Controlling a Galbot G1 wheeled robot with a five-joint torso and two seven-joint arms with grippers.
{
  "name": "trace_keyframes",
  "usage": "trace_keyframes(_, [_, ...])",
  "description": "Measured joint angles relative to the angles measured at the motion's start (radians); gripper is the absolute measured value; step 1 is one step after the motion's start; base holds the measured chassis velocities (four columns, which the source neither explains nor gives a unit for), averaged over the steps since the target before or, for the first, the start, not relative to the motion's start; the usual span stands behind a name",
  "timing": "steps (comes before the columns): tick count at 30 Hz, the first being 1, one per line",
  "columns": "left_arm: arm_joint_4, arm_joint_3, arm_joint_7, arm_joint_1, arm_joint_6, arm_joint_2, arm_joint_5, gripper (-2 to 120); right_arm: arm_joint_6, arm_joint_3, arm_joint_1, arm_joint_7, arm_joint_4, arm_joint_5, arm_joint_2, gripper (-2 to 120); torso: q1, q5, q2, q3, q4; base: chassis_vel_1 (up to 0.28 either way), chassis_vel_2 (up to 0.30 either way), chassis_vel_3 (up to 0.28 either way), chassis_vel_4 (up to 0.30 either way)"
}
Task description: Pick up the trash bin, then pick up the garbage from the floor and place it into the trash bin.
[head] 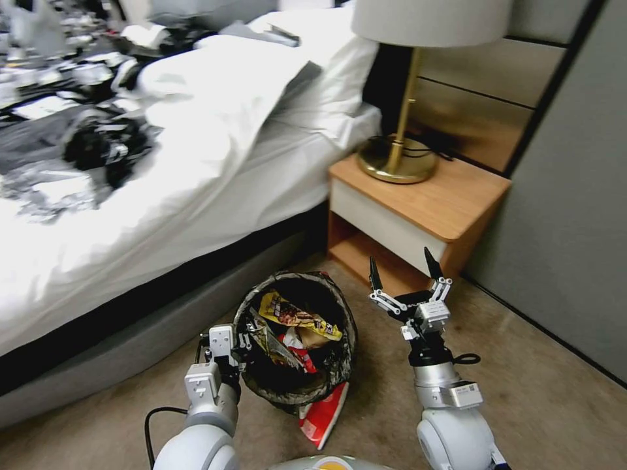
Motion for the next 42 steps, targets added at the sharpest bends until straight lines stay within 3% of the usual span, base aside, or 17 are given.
trace_keyframes(22, [0.005,-0.005,-0.005,-0.010,0.001,-0.003,-0.006,0,0.002,0.000,0.007,-0.006,-0.007,-0.001,0.000,100,0.000,0.0000,0.000,0.000,0.0003,0.123,0.117,0.116,0.114])
trace_keyframes(42, [0.007,-0.005,-0.006,-0.011,-0.004,-0.006,-0.004,0,0.001,0.003,0.010,-0.009,0.002,0.009,0.001,100,0.000,0.0000,0.000,0.000,-0.0001,0.000,0.000,0.000,0.000])
